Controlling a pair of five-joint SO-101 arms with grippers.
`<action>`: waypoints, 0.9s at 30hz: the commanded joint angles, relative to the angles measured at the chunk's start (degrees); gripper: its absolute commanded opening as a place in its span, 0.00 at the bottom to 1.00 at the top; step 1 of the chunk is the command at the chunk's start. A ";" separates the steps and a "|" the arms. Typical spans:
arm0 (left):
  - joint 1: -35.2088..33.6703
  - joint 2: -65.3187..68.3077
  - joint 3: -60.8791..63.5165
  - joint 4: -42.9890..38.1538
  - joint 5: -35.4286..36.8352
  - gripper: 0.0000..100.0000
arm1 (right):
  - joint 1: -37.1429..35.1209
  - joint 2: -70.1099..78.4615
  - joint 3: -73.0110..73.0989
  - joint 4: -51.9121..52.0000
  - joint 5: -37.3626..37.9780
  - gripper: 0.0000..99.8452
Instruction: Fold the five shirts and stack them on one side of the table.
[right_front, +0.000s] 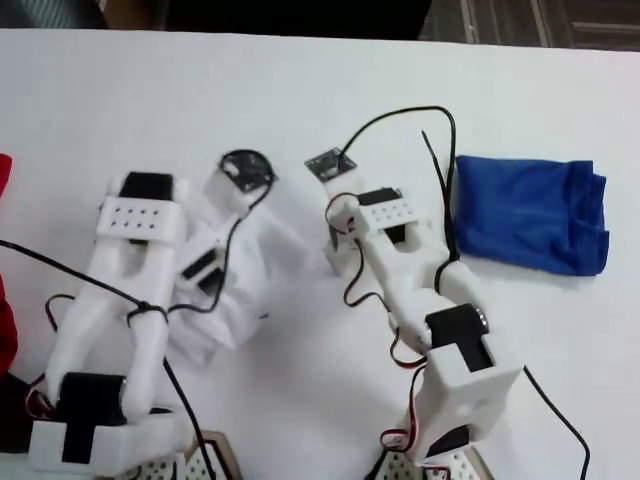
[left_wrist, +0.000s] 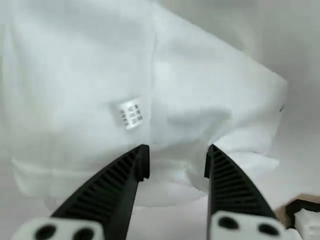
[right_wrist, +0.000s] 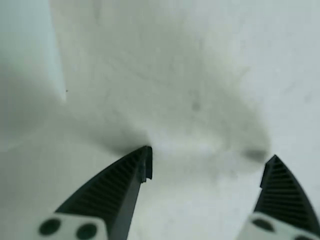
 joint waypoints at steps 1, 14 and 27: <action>-3.34 -0.97 0.04 -1.49 -0.44 0.20 | 0.75 -0.13 0.00 -1.89 -0.62 0.35; -6.86 -0.44 0.48 -1.93 -5.63 0.20 | 0.66 -0.04 0.00 -1.89 -0.62 0.35; -6.95 0.53 -9.19 6.15 -5.63 0.20 | 0.66 -0.04 0.00 -1.89 -0.62 0.35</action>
